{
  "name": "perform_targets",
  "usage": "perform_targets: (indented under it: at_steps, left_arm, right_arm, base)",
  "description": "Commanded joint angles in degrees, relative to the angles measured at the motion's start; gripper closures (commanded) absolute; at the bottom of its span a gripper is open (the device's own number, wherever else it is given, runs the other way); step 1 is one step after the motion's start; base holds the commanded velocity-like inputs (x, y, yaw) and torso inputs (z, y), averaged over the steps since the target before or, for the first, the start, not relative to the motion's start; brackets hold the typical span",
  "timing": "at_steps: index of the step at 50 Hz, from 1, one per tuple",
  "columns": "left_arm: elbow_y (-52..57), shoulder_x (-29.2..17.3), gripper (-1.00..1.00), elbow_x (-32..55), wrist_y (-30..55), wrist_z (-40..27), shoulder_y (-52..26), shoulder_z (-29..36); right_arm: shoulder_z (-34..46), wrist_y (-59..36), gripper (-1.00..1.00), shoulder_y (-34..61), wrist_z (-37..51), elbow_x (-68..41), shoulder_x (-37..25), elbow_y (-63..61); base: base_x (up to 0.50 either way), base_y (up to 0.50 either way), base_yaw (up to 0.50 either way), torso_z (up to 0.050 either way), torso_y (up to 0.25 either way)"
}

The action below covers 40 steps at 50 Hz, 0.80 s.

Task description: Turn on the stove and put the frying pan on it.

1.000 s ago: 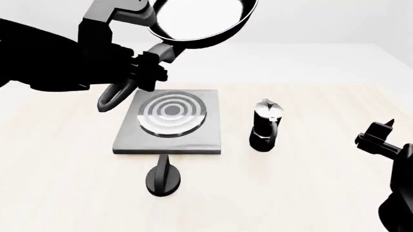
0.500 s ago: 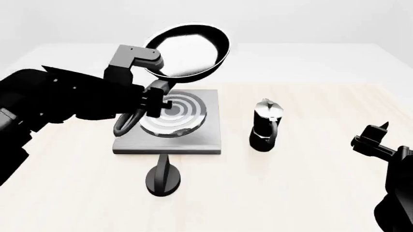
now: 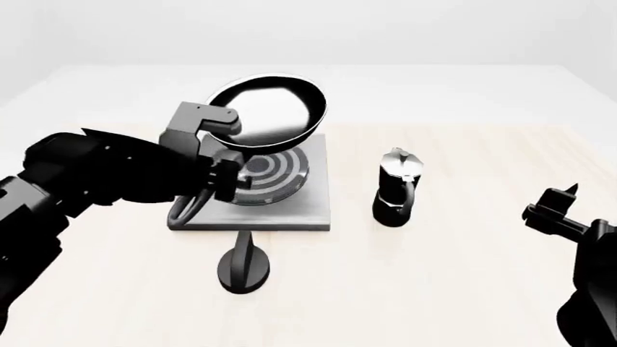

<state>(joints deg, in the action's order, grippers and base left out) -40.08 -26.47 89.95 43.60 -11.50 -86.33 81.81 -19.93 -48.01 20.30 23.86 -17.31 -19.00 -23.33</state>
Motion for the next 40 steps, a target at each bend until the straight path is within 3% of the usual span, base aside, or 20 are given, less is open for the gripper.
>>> perform_targets:
  at_steps: [1, 26, 34, 40]
  left_arm:
    - [-1.91, 0.40, 1.00, -2.84, 0.49, 0.64, -0.13, -2.05]
    - [-5.59, 1.86, 1.00, -3.74, 0.49, 2.11, 1.69, -1.14]
    - [1.78, -1.77, 1.00, -0.35, 0.80, -4.77, 4.02, -3.29]
    - [2.39, -1.98, 1.00, -0.13, 0.77, -5.18, 4.75, -3.33]
  right_arm:
    - [0.12, 0.46, -1.00, -0.32, 0.03, -0.04, 0.05, 0.45]
    - [0.43, 0.72, -1.00, -0.14, 0.27, -0.33, -0.10, 0.83]
    - [0.33, 0.75, -1.00, -0.36, 0.31, -0.48, -0.23, 0.68]
    - [0.34, 0.86, -1.00, -0.44, 0.36, -0.55, -0.19, 0.77]
  base:
    - [0.00, 0.00, 0.00, 0.000, 0.010]
    - [0.00, 0.00, 0.00, 0.000, 0.002]
    - [0.00, 0.00, 0.00, 0.000, 0.001]
    - [0.00, 0.00, 0.00, 0.000, 0.002]
